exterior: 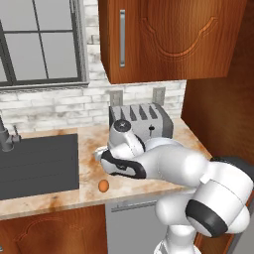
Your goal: Gather the eggs and milk located in the vicinity of the sink area and place them right next to the bowl.
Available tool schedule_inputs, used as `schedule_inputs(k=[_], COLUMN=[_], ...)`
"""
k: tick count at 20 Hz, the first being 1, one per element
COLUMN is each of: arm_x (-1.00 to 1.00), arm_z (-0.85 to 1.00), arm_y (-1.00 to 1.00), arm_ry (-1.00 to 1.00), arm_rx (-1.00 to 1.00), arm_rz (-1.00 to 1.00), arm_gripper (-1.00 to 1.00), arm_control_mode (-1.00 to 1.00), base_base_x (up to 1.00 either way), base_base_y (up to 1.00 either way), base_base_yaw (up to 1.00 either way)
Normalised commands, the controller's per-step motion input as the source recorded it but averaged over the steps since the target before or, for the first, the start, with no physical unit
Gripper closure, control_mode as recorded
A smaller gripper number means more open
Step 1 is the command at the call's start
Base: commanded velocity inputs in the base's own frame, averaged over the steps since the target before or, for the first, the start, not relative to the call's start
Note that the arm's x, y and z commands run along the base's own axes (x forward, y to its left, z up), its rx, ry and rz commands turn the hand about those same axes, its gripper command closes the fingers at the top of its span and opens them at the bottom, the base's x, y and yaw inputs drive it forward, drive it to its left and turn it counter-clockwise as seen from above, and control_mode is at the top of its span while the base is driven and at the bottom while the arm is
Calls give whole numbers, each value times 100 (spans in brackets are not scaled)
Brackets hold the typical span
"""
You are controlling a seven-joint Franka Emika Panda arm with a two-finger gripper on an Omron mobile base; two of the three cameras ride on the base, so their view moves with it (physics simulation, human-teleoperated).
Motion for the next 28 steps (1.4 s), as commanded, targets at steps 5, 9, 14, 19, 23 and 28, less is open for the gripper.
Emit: schedule_inputs(k=[5, 9, 14, 19, 23, 28], arm_x=[14, 16, 9, 10, 12, 12], arm_z=[-24, -16, -3, 0, 0, -8], arm_y=[0, 0, 6, 10, 0, 0], arm_ry=[1, 0, 0, 1, 4, 5], arm_rx=[0, 0, 2, 4, 7, 7], arm_rz=[-1, -7, -12, -12, -12, -11], arm_gripper=[-100, -100, -100, -100, -100, -100], arm_control_mode=[-100, -100, -100, -100, -100, -100], base_base_x=[0, 0, 0, 0, 0, 0], base_base_y=[0, 0, 0, 0, 0, 0], base_base_yaw=[0, 0, 0, 0, 0, 0])
